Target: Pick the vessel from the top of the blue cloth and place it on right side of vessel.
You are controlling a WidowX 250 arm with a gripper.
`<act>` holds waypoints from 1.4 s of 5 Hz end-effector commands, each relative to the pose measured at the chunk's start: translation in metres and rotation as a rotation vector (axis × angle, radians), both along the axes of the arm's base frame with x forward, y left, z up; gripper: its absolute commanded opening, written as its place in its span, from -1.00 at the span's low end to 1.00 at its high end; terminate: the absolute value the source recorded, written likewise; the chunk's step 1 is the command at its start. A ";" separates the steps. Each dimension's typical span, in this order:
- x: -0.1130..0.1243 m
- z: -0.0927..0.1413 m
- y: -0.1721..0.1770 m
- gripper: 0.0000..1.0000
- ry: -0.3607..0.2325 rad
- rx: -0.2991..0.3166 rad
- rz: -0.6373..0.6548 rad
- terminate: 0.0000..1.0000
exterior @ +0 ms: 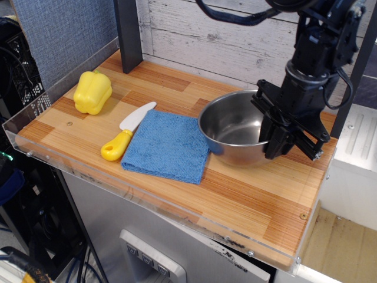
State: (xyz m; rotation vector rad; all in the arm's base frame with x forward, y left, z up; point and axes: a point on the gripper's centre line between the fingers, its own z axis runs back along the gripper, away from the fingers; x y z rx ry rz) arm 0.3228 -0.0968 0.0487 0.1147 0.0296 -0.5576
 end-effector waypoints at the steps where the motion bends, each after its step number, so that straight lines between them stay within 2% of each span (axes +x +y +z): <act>1: -0.009 0.018 -0.013 -1.00 -0.069 -0.033 -0.072 -1.00; 5: -0.015 0.025 -0.016 -1.00 -0.088 -0.047 -0.124 -1.00; 6: -0.014 0.031 -0.013 1.00 -0.083 -0.050 -0.139 -1.00; 7: -0.014 0.041 -0.010 1.00 -0.095 -0.072 -0.141 -1.00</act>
